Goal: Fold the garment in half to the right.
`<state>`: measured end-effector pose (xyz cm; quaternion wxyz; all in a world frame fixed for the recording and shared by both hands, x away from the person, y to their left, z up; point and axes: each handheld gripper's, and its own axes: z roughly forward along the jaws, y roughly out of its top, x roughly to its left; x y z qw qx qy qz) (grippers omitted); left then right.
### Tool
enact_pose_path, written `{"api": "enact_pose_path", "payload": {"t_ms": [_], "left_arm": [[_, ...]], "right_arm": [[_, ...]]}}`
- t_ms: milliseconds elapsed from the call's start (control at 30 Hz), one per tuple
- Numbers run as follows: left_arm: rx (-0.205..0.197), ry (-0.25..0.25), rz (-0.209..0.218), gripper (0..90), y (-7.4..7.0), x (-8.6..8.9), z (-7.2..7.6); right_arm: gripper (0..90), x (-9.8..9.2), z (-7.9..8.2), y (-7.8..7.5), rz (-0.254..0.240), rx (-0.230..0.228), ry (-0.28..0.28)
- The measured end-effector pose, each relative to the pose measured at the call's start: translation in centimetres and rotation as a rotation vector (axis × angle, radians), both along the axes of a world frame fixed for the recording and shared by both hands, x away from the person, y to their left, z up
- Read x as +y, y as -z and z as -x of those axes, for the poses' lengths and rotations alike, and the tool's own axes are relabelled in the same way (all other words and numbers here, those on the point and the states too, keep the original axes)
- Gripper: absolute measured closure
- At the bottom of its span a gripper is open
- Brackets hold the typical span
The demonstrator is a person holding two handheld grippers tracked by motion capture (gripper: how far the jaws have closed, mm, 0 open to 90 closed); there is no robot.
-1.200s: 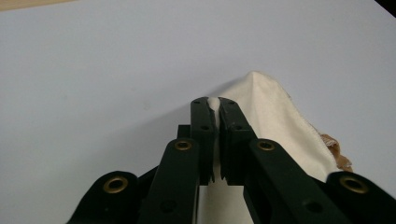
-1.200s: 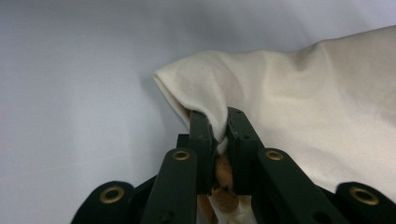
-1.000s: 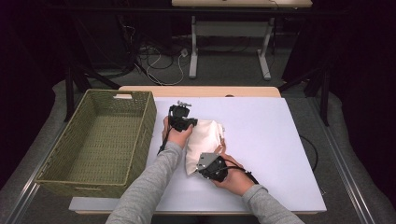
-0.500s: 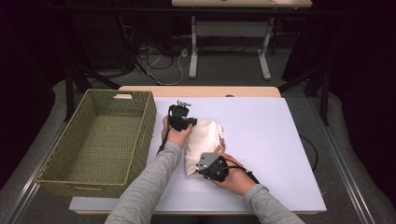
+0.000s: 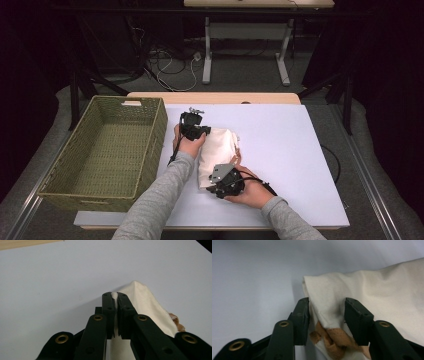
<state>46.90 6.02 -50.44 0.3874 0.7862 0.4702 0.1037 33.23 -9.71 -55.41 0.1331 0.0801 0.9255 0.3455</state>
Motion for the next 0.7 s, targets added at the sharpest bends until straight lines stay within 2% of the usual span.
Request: {"api": "enact_pose_path", "payload": {"t_ms": [100, 200, 233, 333, 500, 700], "left_arm": [[-0.002, -0.002, 0.003, 85.6, 0.01, 0.01, -0.04], [0.002, -0.008, 0.007, 85.6, 0.04, 0.01, -0.03], [0.003, -0.007, 0.007, 85.6, 0.04, 0.01, -0.02], [-0.001, -0.005, 0.001, 85.6, -0.06, 0.04, 0.04], [-0.004, -0.003, 0.001, 85.6, -0.16, 0.05, 0.17], [-0.009, 0.005, 0.002, 85.6, -0.29, 0.53, 0.48]], "right_arm": [[53.5, -0.05, -0.14, 0.09, -0.009, 0.010, 0.012], [56.4, -0.06, -0.26, 0.20, -0.012, -0.001, 0.002], [62.3, -0.08, -0.31, 0.30, -0.009, -0.026, -0.006], [64.8, -0.12, -0.48, 0.37, -0.016, -0.024, -0.003], [76.4, 0.01, -0.39, 0.46, 0.008, -0.085, -0.003], [82.3, 0.58, 0.15, 0.21, 0.053, -0.146, 0.015]]}}
